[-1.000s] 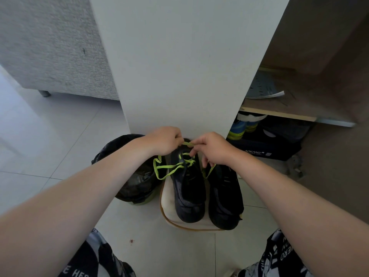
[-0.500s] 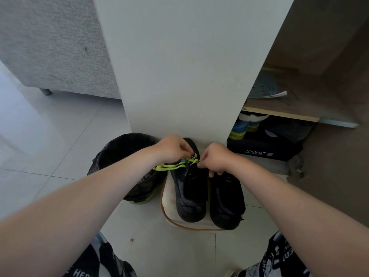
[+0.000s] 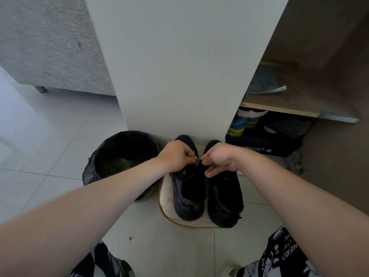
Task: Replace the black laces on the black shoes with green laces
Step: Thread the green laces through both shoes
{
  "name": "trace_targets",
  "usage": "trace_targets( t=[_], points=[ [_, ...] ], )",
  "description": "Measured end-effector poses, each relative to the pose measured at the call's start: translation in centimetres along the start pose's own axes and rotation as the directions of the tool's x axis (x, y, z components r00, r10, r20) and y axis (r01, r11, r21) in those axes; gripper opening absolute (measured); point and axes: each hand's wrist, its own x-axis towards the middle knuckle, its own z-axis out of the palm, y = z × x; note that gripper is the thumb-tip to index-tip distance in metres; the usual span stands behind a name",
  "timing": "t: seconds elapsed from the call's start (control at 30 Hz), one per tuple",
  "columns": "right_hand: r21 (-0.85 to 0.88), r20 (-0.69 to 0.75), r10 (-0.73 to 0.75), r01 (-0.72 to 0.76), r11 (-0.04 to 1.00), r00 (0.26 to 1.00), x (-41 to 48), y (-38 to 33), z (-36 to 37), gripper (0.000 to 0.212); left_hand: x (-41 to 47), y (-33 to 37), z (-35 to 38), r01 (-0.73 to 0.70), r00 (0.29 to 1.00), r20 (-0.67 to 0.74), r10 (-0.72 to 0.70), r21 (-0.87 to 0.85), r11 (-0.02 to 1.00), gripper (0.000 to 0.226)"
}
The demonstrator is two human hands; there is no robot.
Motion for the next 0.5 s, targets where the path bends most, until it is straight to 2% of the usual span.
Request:
trace_targets(
  t=[0.23,0.4,0.5],
  points=[
    [-0.011,0.008,-0.013,0.013,1.0,1.0,-0.1,0.0,-0.1,0.027,0.1,0.0,0.9,0.049,0.998,-0.038,-0.049,0.004,0.999,0.01],
    [-0.011,0.006,-0.028,0.028,1.0,1.0,0.0,0.0,0.0,0.028,0.1,-0.2,1.3,0.079,0.996,-0.027,-0.082,-0.085,0.993,0.008],
    [-0.009,-0.003,-0.038,0.038,0.999,0.999,0.1,0.0,0.0,0.028,0.1,0.0,1.9,0.107,0.99,-0.086,-0.114,-0.079,0.991,0.008]
  ],
)
